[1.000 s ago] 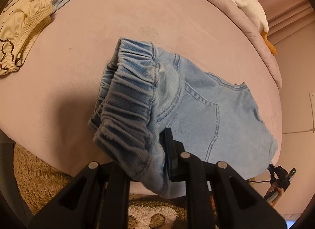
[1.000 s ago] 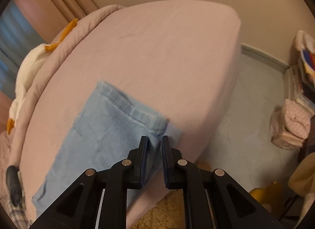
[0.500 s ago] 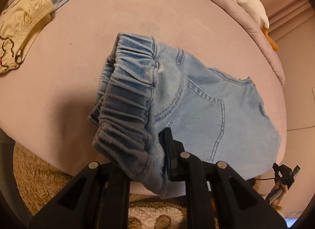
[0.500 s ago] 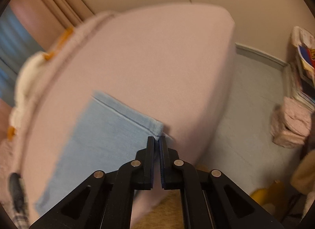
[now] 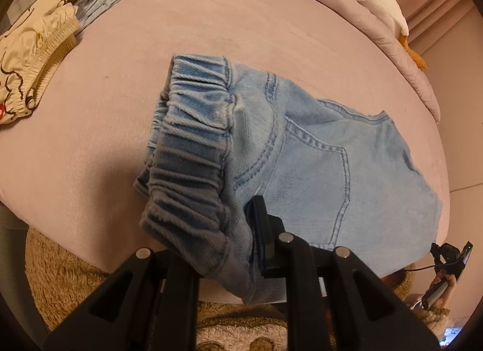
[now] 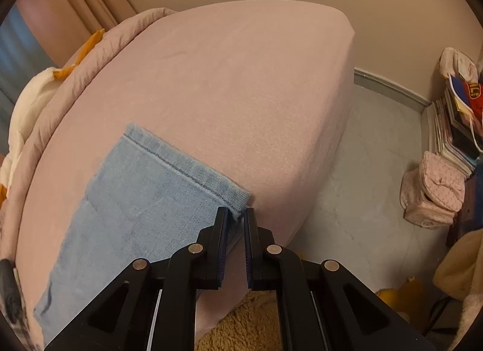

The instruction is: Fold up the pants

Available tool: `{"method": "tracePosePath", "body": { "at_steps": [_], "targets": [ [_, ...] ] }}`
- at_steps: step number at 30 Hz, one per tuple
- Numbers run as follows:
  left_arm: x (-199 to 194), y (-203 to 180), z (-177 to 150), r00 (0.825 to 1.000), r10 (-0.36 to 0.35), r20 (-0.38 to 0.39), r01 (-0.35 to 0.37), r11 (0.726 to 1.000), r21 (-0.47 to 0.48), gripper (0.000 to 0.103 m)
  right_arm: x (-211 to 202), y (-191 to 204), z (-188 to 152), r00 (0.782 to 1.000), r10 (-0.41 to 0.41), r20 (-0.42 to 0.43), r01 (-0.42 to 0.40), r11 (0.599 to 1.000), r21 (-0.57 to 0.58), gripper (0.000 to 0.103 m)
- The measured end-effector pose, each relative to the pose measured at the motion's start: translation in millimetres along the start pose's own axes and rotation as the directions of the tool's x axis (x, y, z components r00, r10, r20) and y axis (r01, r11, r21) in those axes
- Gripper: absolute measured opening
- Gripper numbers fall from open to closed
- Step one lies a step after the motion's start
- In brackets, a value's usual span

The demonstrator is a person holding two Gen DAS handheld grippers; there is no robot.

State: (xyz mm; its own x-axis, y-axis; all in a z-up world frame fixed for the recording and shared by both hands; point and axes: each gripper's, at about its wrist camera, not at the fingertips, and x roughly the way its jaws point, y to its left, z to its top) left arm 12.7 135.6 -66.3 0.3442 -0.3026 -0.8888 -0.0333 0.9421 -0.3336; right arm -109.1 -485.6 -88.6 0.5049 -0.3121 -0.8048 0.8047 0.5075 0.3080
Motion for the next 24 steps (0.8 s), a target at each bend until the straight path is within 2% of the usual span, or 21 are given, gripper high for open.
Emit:
{"method": "tracePosePath", "body": {
  "at_steps": [24],
  "targets": [
    [1.1,-0.7,-4.6,1.0,0.008,0.006,-0.008,0.999,0.032,0.019,1.9,5.3,1.8,0.999,-0.032,-0.012,0.032,0.999,0.015,0.005]
  ]
}}
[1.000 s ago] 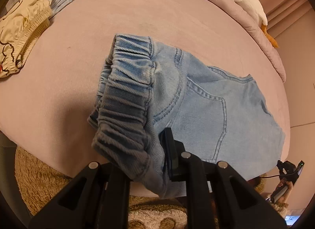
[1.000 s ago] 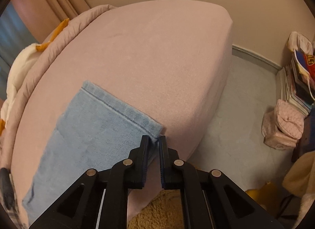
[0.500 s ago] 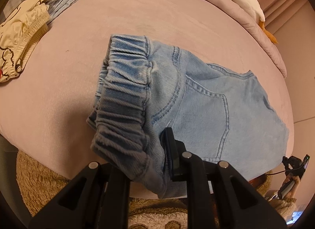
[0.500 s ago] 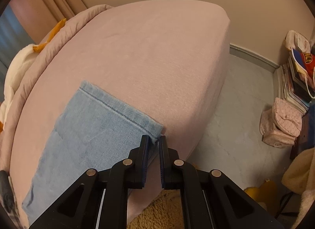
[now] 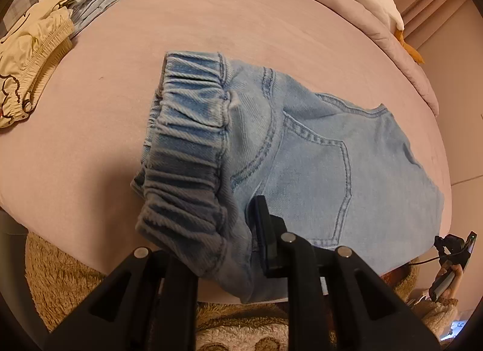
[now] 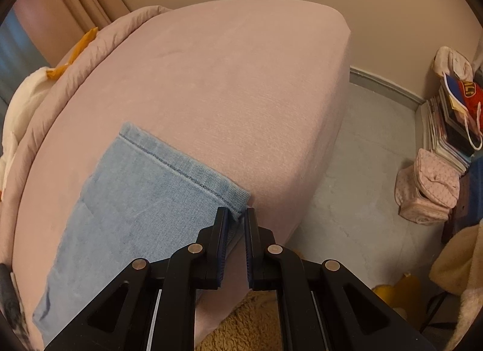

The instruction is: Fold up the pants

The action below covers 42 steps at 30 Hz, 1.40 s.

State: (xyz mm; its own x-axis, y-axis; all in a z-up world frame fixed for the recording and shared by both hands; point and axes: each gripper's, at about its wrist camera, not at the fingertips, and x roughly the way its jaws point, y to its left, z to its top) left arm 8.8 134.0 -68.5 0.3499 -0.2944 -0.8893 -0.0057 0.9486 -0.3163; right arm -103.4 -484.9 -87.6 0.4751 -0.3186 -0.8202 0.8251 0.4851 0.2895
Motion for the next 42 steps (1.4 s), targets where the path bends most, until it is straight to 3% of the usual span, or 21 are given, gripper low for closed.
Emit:
{"method": "tracePosePath", "body": {
  "at_steps": [15,17,19,25,26,29,30,31,33,34,37,38,40,42],
  "targets": [
    [-6.6,13.5,-10.1,0.998,-0.059,0.001,0.059,0.996,-0.061,0.019,-0.9,8.7,0.0,0.999,-0.047,0.003,0.047,0.999,-0.023,0.006],
    [-4.5,14.8,-10.0,0.998,-0.066,-0.001,0.066,0.996,-0.061,0.019,-0.2,7.4,1.2,0.999,-0.048,-0.003,0.048,0.999,-0.017,0.013],
    [-4.2,14.3,-9.4,0.998,-0.065,-0.002,0.065,0.996,-0.065,0.019,0.1,6.2,0.9,0.997,-0.079,-0.001,0.079,0.997,-0.005,0.035],
    [-23.3,10.9,-6.6,0.997,-0.079,-0.014,0.078,0.996,-0.045,0.025,-10.8,14.1,-1.7,0.992,-0.124,0.013,0.125,0.992,-0.028,0.039],
    [-29.7,10.9,-5.8,0.997,-0.076,-0.006,0.076,0.996,-0.042,0.033,-16.5,19.3,-2.0,0.99,-0.138,0.02,0.138,0.989,-0.043,0.039],
    [-56.2,11.9,-0.8,0.996,0.013,0.087,-0.011,1.0,-0.019,0.083,-44.6,47.0,-1.3,0.982,-0.157,0.107,0.17,0.978,-0.123,0.042],
    [-65.5,12.5,1.2,0.989,0.049,0.139,-0.047,0.999,-0.016,0.09,-55.8,58.6,-1.4,0.977,-0.155,0.146,0.177,0.972,-0.152,0.053],
    [-73.9,13.6,4.2,0.979,0.067,0.195,-0.066,0.998,-0.013,0.091,-65.0,68.6,-3.3,0.974,-0.144,0.178,0.175,0.969,-0.175,0.067],
    [-79.0,16.1,13.5,0.97,0.069,0.233,-0.07,0.998,-0.005,0.091,-85.5,97.6,-9.0,0.973,-0.072,0.217,0.123,0.966,-0.227,0.081],
    [-77.6,17.2,17.7,0.972,0.065,0.227,-0.065,0.998,-0.007,0.091,-91.7,114.1,-13.6,0.978,-0.02,0.207,0.076,0.961,-0.266,0.082],
    [-67.6,18.1,31.0,0.977,0.002,0.213,-0.002,1.0,-0.002,0.091,-97.7,175.9,-39.9,0.979,0.191,0.076,-0.138,0.884,-0.447,0.083],
    [-63.5,17.8,35.2,0.979,-0.015,0.204,0.014,1.0,0.005,0.091,-94.7,202.2,-54.6,0.964,0.265,-0.01,-0.235,0.834,-0.499,0.083],
    [-50.9,15.9,43.6,0.983,-0.045,0.175,0.042,0.999,0.02,0.091,-85.8,239.0,-78.4,0.932,0.326,-0.159,-0.358,0.759,-0.544,0.083],
    [-35.6,14.9,50.5,0.989,-0.074,0.131,0.07,0.997,0.032,0.091,-75.3,282.0,-109.6,0.878,0.354,-0.322,-0.479,0.656,-0.583,0.083]
  ]
}}
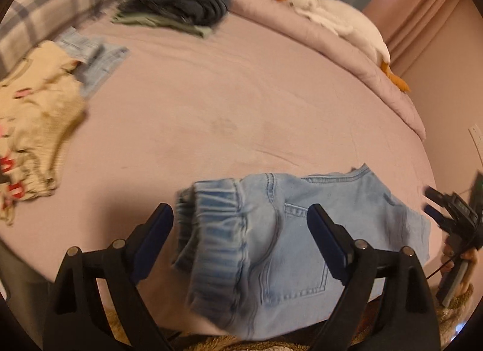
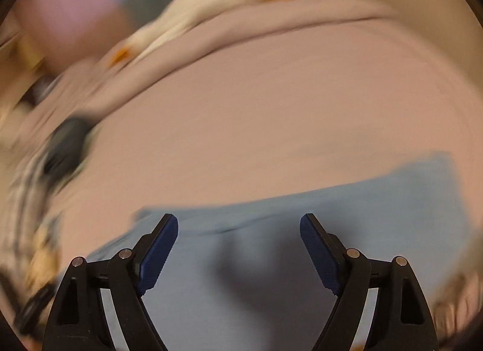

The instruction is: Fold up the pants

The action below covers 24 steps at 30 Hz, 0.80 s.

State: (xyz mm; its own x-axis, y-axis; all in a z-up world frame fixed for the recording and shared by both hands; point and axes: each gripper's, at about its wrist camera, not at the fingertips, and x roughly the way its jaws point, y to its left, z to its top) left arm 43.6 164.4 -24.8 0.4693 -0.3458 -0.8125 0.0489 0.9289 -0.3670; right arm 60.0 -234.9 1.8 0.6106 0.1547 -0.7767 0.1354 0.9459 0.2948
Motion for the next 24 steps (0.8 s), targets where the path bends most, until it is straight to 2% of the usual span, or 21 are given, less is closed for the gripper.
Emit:
{"method": "tracePosePath", "body": {
  "at_steps": [2,4,7,9,11,13,14,15,16,17,18,21,24],
  "targets": [
    [12.2,-1.1,4.6,0.999,-0.027,-0.037,0.027,1.0,0.009,0.091,29.5,41.9,3.2,0.996,0.045,-0.083,-0.054,0.993,-0.108,0.083],
    [31.0,1.9,6.7,0.995,-0.036,-0.094,0.037,0.999,0.002,0.091,54.6,76.0,6.5,0.99,0.05,-0.135,-0.077,0.975,-0.207,0.083],
    [50.4,2.9,6.0,0.99,-0.048,-0.136,0.05,0.999,0.01,0.093,84.1,100.6,11.0,0.977,0.053,-0.206,-0.104,0.965,-0.243,0.083],
    [52.9,-5.3,3.6,0.99,-0.034,-0.134,0.045,0.996,0.076,0.097,96.0,109.4,14.3,0.976,0.04,-0.216,-0.102,0.954,-0.281,0.083],
    [52.5,-11.6,-0.1,0.991,0.006,-0.136,0.012,0.991,0.13,0.091,109.2,114.1,14.3,0.975,0.002,-0.22,-0.076,0.942,-0.327,0.08],
    [52.3,-14.1,-4.0,0.992,0.053,-0.113,-0.035,0.987,0.155,0.083,124.5,111.6,14.1,0.965,-0.052,-0.258,-0.039,0.94,-0.338,0.06],
    [51.7,-14.4,-5.3,0.993,0.062,-0.099,-0.046,0.986,0.162,0.077,133.2,108.0,11.4,0.957,-0.067,-0.281,-0.034,0.94,-0.341,0.058],
    [49.4,-14.9,-6.8,0.994,0.071,-0.086,-0.057,0.985,0.162,0.072,137.0,106.1,9.6,0.96,-0.066,-0.273,-0.034,0.937,-0.347,0.052],
    [46.7,-13.7,-8.1,0.995,0.069,-0.073,-0.058,0.988,0.142,0.07,136.6,108.7,7.8,0.965,-0.066,-0.254,-0.031,0.932,-0.36,0.033],
    [43.4,-12.6,-9.5,0.996,0.069,-0.061,-0.061,0.991,0.12,0.066,133.8,110.4,7.5,0.967,-0.02,-0.256,-0.074,0.933,-0.351,0.018],
    [41.2,-10.2,-11.0,0.996,0.068,-0.055,-0.062,0.992,0.109,0.062,131.3,109.0,9.3,0.961,0.031,-0.274,-0.121,0.941,-0.317,0.01],
    [23.1,-10.8,-9.5,0.999,0.036,-0.018,-0.035,0.997,0.063,0.041,124.8,115.4,9.8,0.973,0.006,-0.232,-0.084,0.941,-0.327,0.01],
    [-7.5,-15.7,-9.6,0.998,0.033,0.045,-0.035,0.999,0.042,0.04,112.7,116.3,14.6,0.98,0.045,-0.194,-0.103,0.949,-0.3,0.01]
  ]
}}
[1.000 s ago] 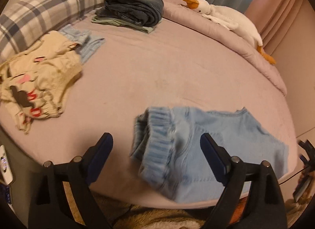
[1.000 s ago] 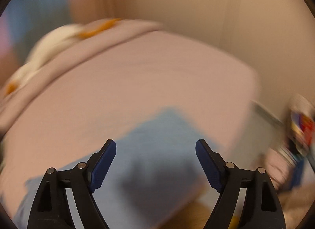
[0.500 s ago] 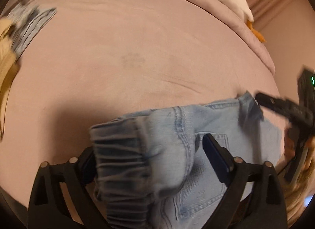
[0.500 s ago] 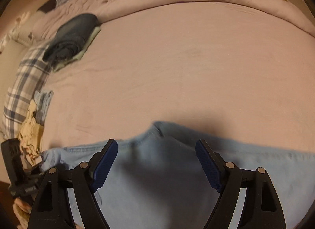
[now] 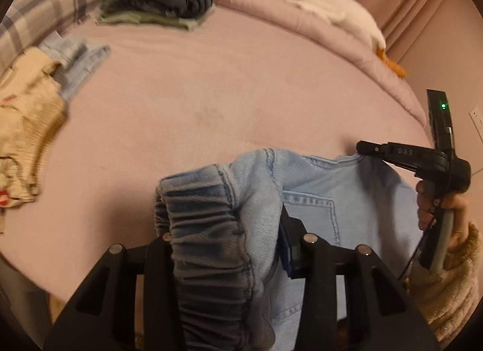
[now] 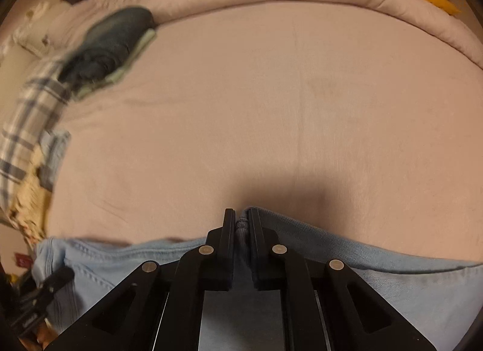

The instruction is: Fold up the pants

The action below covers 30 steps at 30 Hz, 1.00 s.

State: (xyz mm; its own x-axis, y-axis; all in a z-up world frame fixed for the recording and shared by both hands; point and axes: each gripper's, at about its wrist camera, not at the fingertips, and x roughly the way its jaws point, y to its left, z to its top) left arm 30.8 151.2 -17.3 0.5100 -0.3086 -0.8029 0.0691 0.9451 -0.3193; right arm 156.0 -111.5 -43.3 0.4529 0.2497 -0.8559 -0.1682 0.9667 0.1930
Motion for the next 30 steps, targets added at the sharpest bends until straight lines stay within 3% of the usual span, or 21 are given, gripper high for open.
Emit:
{"method": "tracePosePath", "body": {
  "at_steps": [4,5,8,9,11,19,20,22,24,25,28,30],
  "targets": [
    [-19.8,12.5,-0.7,0.998,0.053,0.045,-0.052,0.998,-0.018,0.042,-13.4,11.9,7.8,0.991,0.13,0.037,-0.129,0.991,-0.021,0.01],
    [-11.0,17.4,0.4,0.998,0.058,0.003,-0.058,0.998,-0.003,0.042,-8.1,18.8,10.5,0.991,0.13,0.022,-0.129,0.991,-0.024,0.01],
    [23.0,30.8,-2.4,0.991,0.105,-0.084,-0.106,0.994,-0.015,0.046,28.1,33.1,8.1,0.999,0.014,-0.048,-0.016,0.999,-0.041,0.01],
    [30.8,30.7,-4.1,0.988,0.135,-0.079,-0.135,0.991,0.004,0.05,43.4,34.1,3.0,0.997,-0.026,-0.071,0.023,0.999,-0.045,0.01],
    [32.0,27.2,-2.5,0.985,0.159,-0.068,-0.158,0.987,0.02,0.052,45.2,38.0,-4.3,0.998,-0.052,-0.025,0.05,0.997,-0.061,0.01],
    [31.4,29.2,11.7,0.98,0.155,-0.126,-0.161,0.986,-0.034,0.062,38.8,27.9,-2.5,1.0,0.02,-0.016,-0.02,1.0,-0.009,0.01],
    [26.5,28.2,15.8,0.978,0.155,-0.14,-0.162,0.986,-0.043,0.062,30.3,24.2,-3.9,1.0,0.023,-0.01,-0.023,1.0,0.003,0.013],
    [11.5,22.0,21.2,0.98,0.16,-0.122,-0.167,0.985,-0.047,0.065,9.4,17.7,-10.3,0.998,0.049,0.039,-0.05,0.998,0.027,0.041],
    [-2.5,15.9,30.6,0.984,0.157,-0.088,-0.162,0.985,-0.054,0.083,-24.4,-1.7,-19.0,0.989,0.062,0.137,-0.073,0.995,0.073,0.06],
    [-9.5,13.0,35.8,0.984,0.168,-0.062,-0.172,0.983,-0.058,0.087,-45.2,-18.4,-24.6,0.979,0.054,0.194,-0.077,0.991,0.113,0.066],
    [-23.7,-2.2,48.7,0.973,0.23,0.013,-0.23,0.972,-0.048,0.089,-77.2,-58.5,-32.0,0.965,-0.003,0.262,-0.047,0.981,0.186,0.067],
    [-24.5,-17.2,58.8,0.975,0.214,0.052,-0.214,0.977,-0.023,0.089,-95.9,-103.1,-42.7,0.955,-0.146,0.26,0.071,0.958,0.278,0.067]
  ]
}}
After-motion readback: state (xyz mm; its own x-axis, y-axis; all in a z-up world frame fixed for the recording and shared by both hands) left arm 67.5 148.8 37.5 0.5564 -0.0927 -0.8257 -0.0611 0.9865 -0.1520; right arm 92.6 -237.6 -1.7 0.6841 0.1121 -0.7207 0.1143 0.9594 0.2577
